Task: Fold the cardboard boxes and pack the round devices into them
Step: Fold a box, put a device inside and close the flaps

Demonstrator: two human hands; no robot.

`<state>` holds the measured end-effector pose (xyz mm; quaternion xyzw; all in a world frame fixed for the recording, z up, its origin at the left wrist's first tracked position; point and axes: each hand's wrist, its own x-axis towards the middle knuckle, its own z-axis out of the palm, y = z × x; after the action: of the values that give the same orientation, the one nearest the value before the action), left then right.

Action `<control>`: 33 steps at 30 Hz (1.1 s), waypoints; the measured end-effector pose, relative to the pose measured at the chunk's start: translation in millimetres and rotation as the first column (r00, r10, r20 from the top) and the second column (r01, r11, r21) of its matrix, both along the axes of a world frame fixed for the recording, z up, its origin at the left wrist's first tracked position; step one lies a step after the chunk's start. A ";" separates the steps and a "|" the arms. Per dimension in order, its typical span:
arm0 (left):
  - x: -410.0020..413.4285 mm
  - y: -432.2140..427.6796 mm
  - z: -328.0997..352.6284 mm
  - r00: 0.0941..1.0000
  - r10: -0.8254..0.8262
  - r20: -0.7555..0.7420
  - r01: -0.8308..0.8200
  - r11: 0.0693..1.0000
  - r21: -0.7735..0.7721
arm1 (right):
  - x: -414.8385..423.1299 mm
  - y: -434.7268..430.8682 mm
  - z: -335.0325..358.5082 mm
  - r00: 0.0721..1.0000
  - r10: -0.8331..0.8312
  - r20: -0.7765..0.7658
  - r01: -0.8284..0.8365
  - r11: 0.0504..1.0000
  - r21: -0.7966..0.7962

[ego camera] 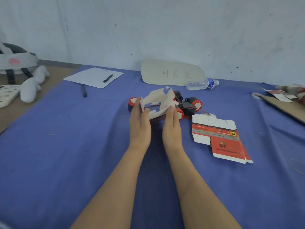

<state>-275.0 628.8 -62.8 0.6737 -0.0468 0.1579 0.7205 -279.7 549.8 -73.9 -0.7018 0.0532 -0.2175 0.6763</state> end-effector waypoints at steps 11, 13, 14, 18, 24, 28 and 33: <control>3.9 -0.8 0.8 0.993 -0.080 -0.087 0.055 0.964 -0.261 | -0.5 -3.1 1.9 0.998 -0.007 -0.062 0.000 0.995 -0.100; 1.8 -0.7 -0.2 0.995 -0.078 -0.067 0.062 0.974 -0.219 | 0.4 -3.8 0.3 0.997 -0.018 -0.074 0.010 0.995 -0.101; 0.0 -0.8 -0.1 0.997 -0.062 -0.053 0.053 0.985 -0.165 | 1.0 -4.4 -0.4 0.996 -0.031 -0.081 0.022 0.994 -0.109; -0.6 -1.6 -4.1 0.999 0.039 -0.011 -0.038 0.996 0.081 | 3.2 -7.2 -3.3 0.990 -0.081 -0.118 0.063 0.986 -0.152; 3.4 -1.5 -7.3 0.995 0.080 -0.053 -0.072 0.988 0.138 | -0.3 -2.8 -1.9 0.999 -0.044 -0.030 0.035 0.969 -0.246; 5.8 2.4 -7.6 0.994 0.086 -0.064 -0.081 0.994 0.068 | -2.0 -0.3 7.0 0.989 0.147 -0.018 -0.148 0.986 -0.078; 4.9 2.2 -5.9 0.993 0.088 -0.077 -0.082 0.994 0.073 | 0.0 -5.4 11.4 0.962 0.267 -0.059 -0.246 0.940 0.236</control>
<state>-270.2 631.0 -68.7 0.7056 0.0054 0.1594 0.6905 -279.7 544.5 -62.5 -0.6302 0.0163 -0.0880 0.7713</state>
